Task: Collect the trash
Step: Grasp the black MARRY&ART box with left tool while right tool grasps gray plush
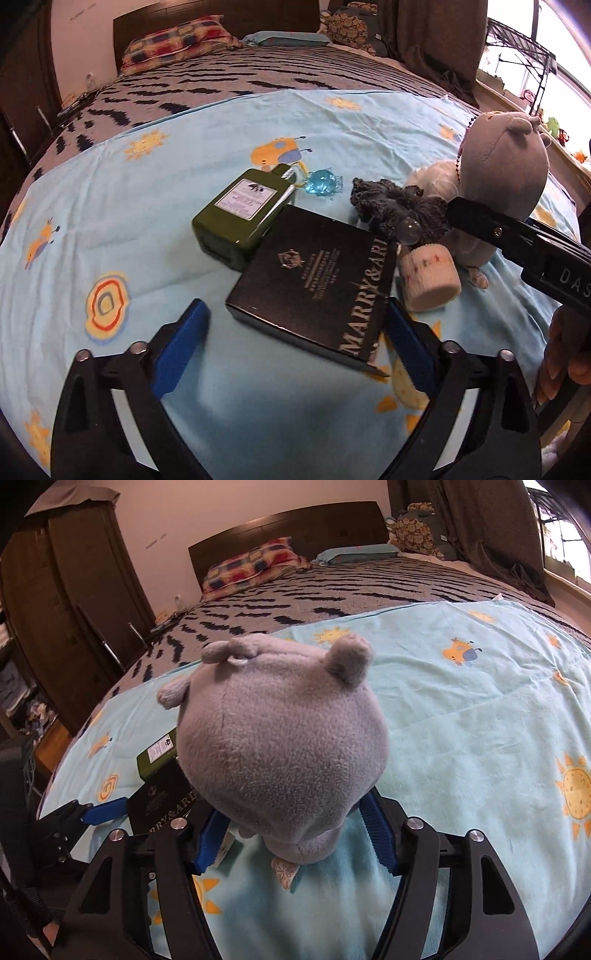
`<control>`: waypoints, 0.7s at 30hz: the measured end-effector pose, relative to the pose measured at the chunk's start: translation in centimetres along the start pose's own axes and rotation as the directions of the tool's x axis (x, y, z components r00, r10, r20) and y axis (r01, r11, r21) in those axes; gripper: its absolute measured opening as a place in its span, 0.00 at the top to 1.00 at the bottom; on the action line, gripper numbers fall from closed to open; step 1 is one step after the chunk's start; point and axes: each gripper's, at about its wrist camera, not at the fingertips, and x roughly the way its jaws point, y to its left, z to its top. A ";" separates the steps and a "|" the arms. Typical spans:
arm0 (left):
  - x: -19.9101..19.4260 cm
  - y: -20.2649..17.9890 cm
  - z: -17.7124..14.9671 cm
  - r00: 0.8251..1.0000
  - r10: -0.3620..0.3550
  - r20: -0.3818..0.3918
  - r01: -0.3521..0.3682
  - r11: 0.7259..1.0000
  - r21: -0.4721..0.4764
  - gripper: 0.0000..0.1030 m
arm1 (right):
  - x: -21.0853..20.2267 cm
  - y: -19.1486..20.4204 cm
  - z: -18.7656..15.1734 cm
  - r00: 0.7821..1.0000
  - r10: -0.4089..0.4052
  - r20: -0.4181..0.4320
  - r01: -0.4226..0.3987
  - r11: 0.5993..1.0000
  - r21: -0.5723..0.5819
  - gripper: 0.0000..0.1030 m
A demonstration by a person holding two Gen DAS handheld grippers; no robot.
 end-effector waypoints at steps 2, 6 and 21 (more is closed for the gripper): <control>0.0 -0.3 0.2 1.000 -0.006 0.003 0.005 1.000 0.017 0.25 | -0.2 0.2 -0.1 1.000 -0.003 0.009 0.003 1.000 -0.004 0.43; -0.3 -0.4 -0.1 1.000 -0.016 0.011 0.016 1.000 0.019 0.26 | -0.9 0.5 -0.4 1.000 -0.010 0.017 0.011 1.000 -0.027 0.44; -8.5 -1.4 -5.4 0.991 -0.055 0.119 0.056 0.998 -0.002 0.27 | -10.7 0.3 -3.8 0.993 0.031 0.110 -0.024 0.998 -0.060 0.44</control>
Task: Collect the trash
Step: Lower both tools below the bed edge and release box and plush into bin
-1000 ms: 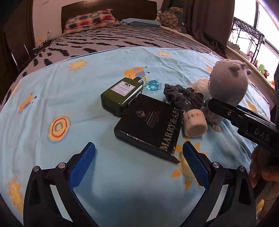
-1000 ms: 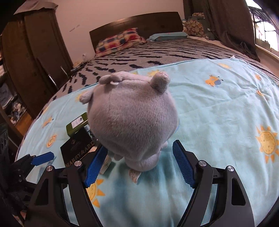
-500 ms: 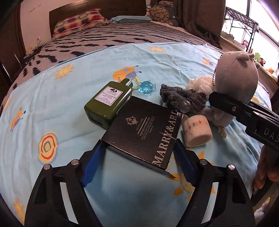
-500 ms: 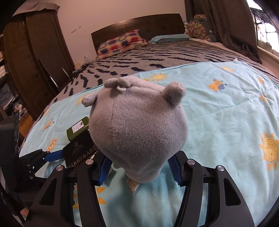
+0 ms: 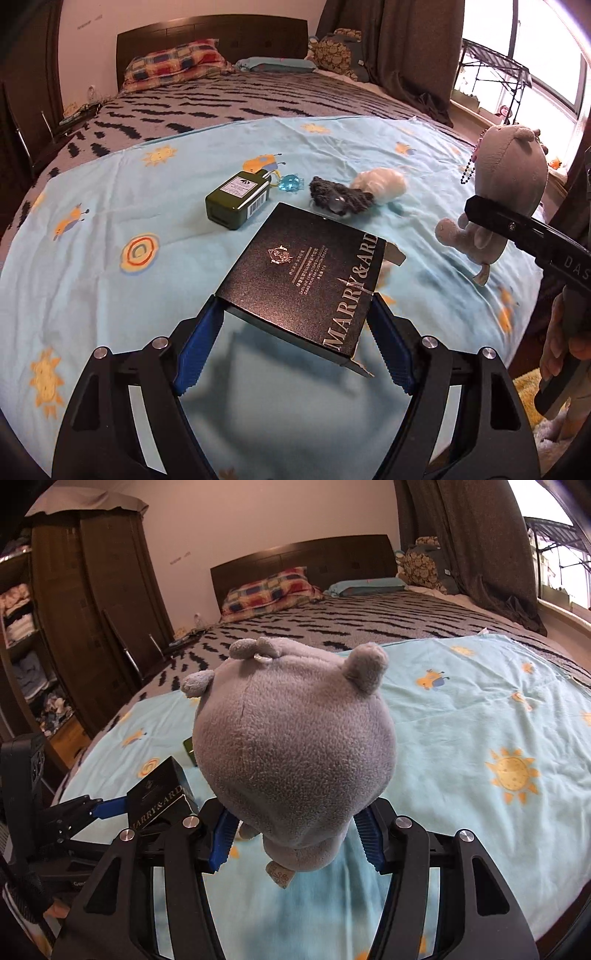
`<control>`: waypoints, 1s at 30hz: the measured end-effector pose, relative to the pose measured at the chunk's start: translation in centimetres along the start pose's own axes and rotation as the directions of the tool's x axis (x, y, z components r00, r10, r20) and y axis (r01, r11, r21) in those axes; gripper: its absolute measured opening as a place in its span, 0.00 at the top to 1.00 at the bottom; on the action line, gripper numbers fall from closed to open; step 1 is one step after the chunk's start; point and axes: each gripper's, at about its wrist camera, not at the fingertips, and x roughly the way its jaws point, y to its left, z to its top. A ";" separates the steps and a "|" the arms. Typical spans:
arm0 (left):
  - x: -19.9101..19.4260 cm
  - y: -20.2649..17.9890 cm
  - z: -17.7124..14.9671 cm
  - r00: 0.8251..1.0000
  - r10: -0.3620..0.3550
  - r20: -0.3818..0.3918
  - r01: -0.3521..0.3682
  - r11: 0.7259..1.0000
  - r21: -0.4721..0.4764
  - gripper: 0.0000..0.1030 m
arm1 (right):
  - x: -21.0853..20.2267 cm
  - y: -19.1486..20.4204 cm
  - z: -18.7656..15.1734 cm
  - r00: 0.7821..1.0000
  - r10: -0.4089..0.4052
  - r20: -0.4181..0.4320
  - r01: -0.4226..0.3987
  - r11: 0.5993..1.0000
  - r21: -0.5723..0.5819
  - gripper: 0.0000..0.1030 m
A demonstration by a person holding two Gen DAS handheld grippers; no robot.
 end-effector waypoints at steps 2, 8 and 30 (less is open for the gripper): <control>-1.3 -0.6 -0.8 1.000 -0.019 0.014 0.019 1.000 0.002 0.27 | -2.0 0.0 -0.8 1.000 0.013 0.015 -0.013 1.000 -0.008 0.44; -5.5 -3.7 -4.4 0.994 -0.095 0.054 0.093 0.995 0.041 0.27 | -6.7 -0.2 -4.1 0.999 0.039 0.020 -0.038 0.998 -0.046 0.44; -2.0 -10.0 -19.7 0.935 -0.231 -0.271 0.235 0.972 -0.018 0.27 | -9.6 -3.3 -19.8 0.957 0.020 -0.289 0.009 0.995 0.099 0.44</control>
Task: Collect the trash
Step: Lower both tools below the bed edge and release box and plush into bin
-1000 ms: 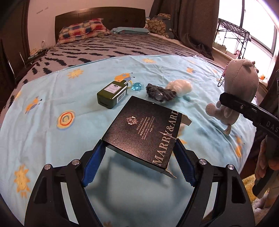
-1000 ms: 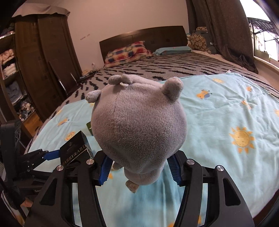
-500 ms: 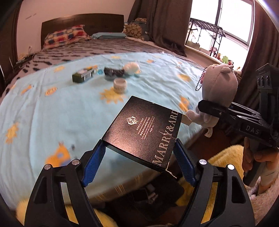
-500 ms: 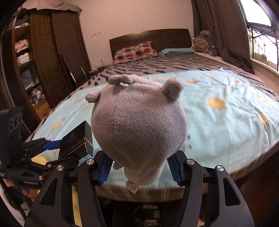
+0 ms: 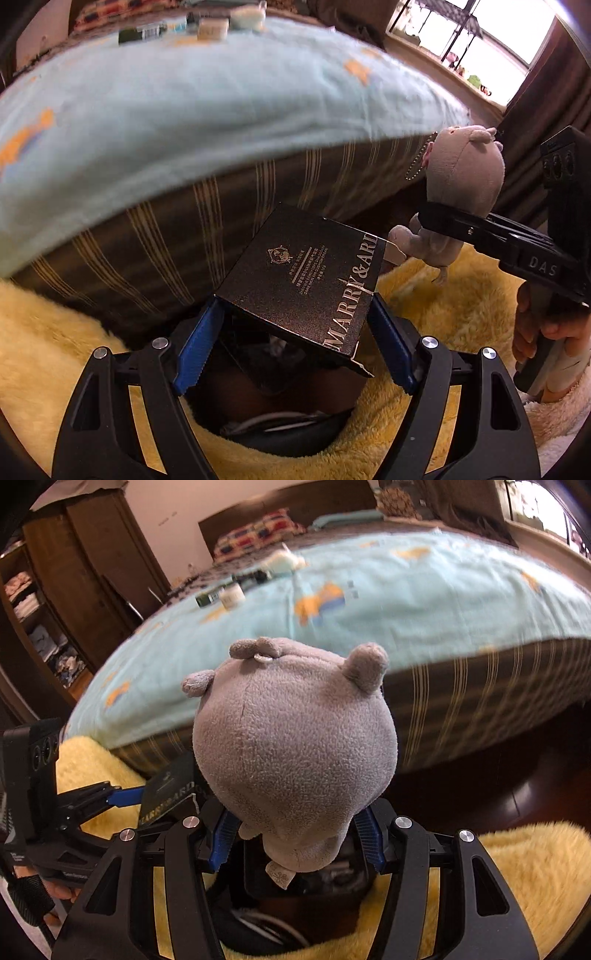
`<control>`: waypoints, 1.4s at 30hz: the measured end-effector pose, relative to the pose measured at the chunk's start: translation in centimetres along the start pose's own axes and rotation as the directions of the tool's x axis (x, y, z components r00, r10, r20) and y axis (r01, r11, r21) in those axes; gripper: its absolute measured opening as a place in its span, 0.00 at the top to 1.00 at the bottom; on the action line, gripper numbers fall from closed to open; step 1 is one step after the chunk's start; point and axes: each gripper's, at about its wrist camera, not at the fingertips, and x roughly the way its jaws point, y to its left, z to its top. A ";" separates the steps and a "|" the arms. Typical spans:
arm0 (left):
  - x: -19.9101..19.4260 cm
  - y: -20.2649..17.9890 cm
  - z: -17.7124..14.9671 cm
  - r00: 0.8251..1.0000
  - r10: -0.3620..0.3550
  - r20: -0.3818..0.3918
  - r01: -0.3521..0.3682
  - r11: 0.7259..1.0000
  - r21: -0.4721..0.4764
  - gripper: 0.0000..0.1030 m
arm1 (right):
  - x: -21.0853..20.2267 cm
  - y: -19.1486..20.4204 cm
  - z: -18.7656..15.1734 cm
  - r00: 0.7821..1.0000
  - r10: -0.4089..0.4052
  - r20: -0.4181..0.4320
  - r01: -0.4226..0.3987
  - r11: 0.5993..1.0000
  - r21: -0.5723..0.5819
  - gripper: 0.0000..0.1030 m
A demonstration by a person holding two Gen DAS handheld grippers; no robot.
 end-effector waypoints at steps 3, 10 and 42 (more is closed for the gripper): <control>2.6 0.6 -0.2 0.998 0.015 -0.058 -0.015 1.000 -0.009 0.27 | 1.8 -0.2 -0.8 0.998 -0.013 -0.061 0.014 1.000 0.014 0.44; 7.2 2.2 -0.6 0.985 0.034 -0.167 -0.046 0.997 -0.066 0.27 | 6.7 -1.4 -1.9 0.979 -0.028 -0.201 0.045 0.996 0.078 0.44; 6.9 2.1 -0.6 0.982 0.058 -0.178 -0.072 0.995 -0.075 0.15 | 9.4 -1.9 -2.1 0.975 -0.006 -0.224 0.034 0.992 0.122 0.31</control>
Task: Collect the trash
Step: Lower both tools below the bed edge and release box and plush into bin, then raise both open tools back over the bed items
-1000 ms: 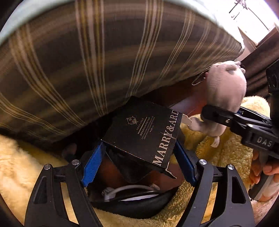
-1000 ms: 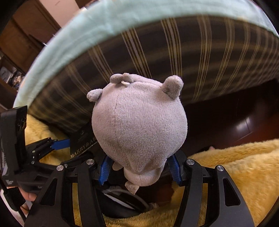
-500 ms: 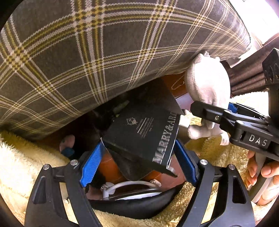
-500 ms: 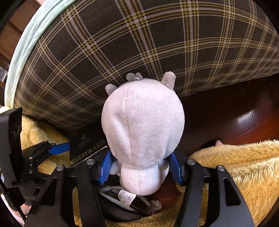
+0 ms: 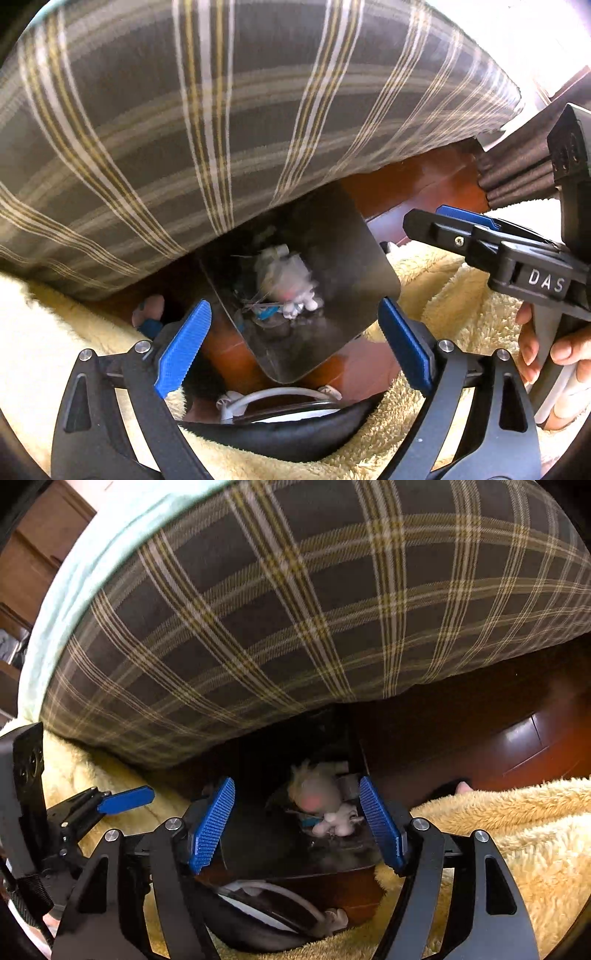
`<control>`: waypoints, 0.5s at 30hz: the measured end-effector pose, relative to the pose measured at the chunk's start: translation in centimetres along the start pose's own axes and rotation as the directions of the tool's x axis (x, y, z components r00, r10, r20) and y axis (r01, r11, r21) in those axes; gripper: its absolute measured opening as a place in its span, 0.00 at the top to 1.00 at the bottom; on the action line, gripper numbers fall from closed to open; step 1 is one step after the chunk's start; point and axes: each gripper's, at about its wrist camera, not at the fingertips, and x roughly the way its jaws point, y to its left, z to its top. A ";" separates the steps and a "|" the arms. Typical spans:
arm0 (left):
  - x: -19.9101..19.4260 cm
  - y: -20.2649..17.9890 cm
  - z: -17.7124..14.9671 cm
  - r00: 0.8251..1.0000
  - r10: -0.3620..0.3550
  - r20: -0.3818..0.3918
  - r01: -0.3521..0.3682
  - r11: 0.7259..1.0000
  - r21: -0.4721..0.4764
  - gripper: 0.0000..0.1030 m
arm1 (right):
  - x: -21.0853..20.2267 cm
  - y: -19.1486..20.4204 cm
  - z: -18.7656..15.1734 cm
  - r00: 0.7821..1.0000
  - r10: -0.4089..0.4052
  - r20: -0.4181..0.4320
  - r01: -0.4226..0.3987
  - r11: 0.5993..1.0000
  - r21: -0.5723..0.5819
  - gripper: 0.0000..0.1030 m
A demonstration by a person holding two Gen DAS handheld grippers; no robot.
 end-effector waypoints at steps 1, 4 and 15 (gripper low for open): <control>-0.4 0.0 0.1 1.000 0.003 0.011 -0.003 1.000 0.003 0.15 | -0.6 0.1 0.1 1.000 0.001 0.012 -0.001 1.000 0.000 0.31; -2.4 -0.3 0.3 0.997 0.027 0.076 -0.030 0.999 0.033 0.15 | -2.9 0.4 0.8 0.998 0.005 0.066 -0.005 1.000 -0.011 0.31; -13.3 0.1 3.1 0.938 -0.011 0.346 -0.012 0.998 0.064 0.12 | -11.9 3.7 6.2 0.940 0.028 0.339 0.024 0.989 -0.146 0.25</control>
